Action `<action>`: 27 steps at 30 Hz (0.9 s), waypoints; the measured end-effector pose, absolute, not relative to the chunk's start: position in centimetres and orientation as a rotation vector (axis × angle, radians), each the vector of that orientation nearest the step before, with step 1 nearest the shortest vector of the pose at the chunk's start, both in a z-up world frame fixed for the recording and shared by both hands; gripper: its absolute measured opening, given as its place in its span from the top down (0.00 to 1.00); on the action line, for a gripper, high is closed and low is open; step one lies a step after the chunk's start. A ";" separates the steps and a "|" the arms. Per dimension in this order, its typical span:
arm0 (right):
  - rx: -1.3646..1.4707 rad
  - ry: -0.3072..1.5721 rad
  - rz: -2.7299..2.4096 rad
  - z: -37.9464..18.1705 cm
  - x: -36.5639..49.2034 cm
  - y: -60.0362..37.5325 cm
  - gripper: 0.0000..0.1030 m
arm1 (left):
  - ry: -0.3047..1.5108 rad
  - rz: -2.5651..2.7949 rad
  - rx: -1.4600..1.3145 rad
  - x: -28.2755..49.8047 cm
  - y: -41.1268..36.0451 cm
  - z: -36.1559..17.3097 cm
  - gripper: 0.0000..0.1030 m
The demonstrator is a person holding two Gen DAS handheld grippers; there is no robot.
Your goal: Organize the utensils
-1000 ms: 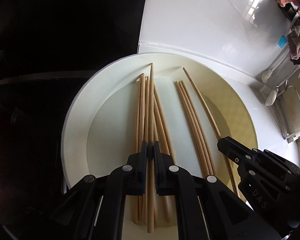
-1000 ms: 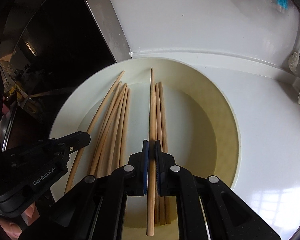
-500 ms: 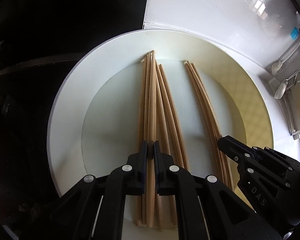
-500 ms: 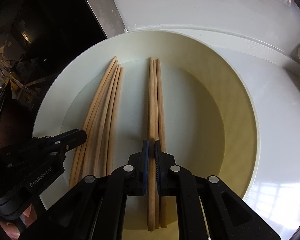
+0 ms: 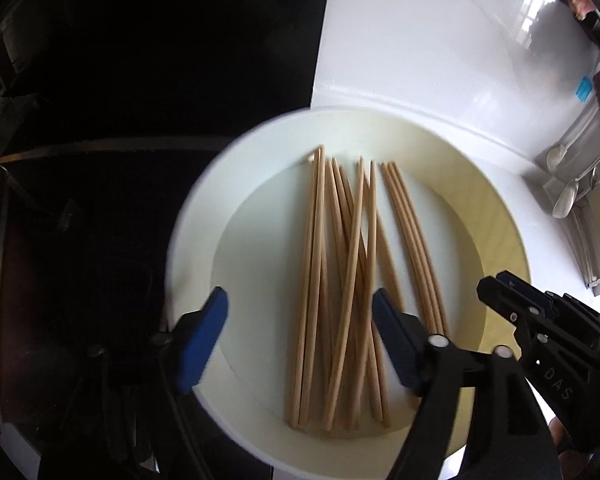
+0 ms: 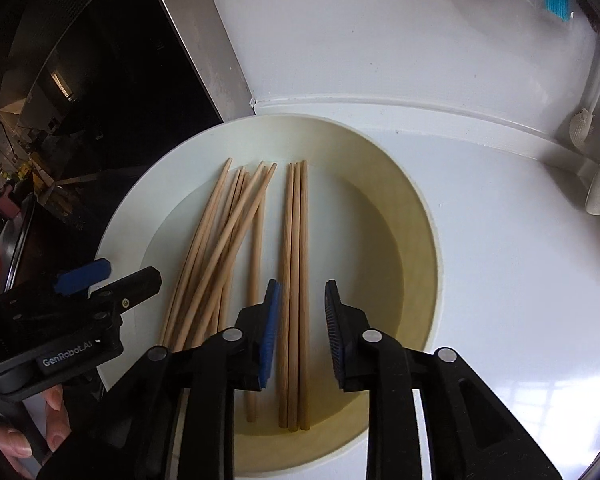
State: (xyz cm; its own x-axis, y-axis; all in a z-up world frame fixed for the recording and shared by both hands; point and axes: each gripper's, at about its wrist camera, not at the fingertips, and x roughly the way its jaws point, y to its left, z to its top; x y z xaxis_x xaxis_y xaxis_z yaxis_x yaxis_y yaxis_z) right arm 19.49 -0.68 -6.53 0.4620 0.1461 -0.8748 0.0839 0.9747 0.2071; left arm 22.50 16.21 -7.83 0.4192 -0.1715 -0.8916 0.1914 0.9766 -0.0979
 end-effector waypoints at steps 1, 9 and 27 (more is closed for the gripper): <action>0.230 1.087 0.038 -6.1 19.2 -0.8 0.73 | 1.109 -0.221 0.028 22.2 16.1 -7.4 0.24; 0.217 1.061 0.037 -2.9 17.3 -1.8 0.57 | 1.123 -0.158 0.000 20.7 17.0 -4.6 0.08; 0.203 1.042 0.041 0.8 13.7 -3.2 0.38 | 1.038 -0.101 0.009 16.6 15.6 0.1 0.07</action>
